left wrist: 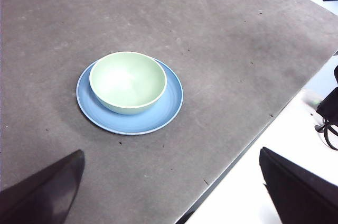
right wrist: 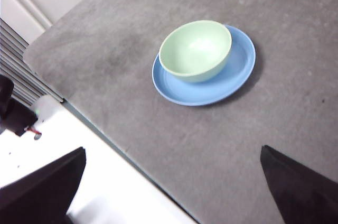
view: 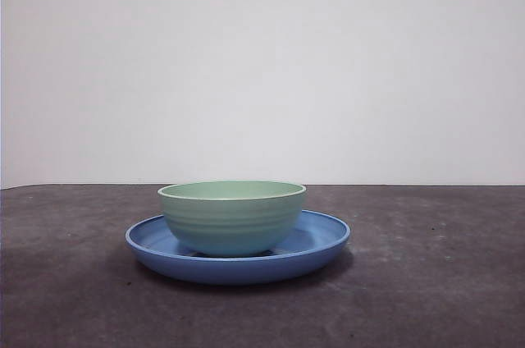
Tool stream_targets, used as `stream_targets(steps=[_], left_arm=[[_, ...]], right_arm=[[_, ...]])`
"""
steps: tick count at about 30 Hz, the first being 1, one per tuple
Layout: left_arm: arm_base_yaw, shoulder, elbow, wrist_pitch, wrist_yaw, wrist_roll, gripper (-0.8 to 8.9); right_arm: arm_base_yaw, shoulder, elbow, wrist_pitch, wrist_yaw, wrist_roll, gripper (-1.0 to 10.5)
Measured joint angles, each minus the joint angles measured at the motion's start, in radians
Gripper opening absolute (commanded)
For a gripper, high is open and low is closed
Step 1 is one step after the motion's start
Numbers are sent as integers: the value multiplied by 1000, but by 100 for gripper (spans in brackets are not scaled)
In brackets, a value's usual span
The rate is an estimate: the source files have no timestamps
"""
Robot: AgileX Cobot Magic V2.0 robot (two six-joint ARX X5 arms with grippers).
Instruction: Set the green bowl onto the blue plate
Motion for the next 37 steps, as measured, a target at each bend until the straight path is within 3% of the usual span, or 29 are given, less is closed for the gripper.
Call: stream_targets(steps=[4,5,6,8,9,10,31,37], left_arm=[[0,0,0,0,0,0,524],[0,0,0,0,0,0,505],[0,0,0,0,0,0,443],[0,0,0,0,0,0,110],[0,0,0,-2,0,0,-19],[0,0,0,-5,0,0,39],[6,0,0,2,0,-12,33],[166,-32,-40,51,1,-4,29]], right_arm=[[0,-26,-2,-34,0,-2,582],[0,-27,-2,-37,0,-2,509],[0,-27,-2,-39,0,-2,399],[0,-27,-2,-47,0,-2,-22],[0,-27,-2,-47,0,-2,27],[0,-27,-2,-47,0,-2,29],[0,-27,-2,-47,-5,-4,29],[0,-27,-2,-47,-5,-4,29]])
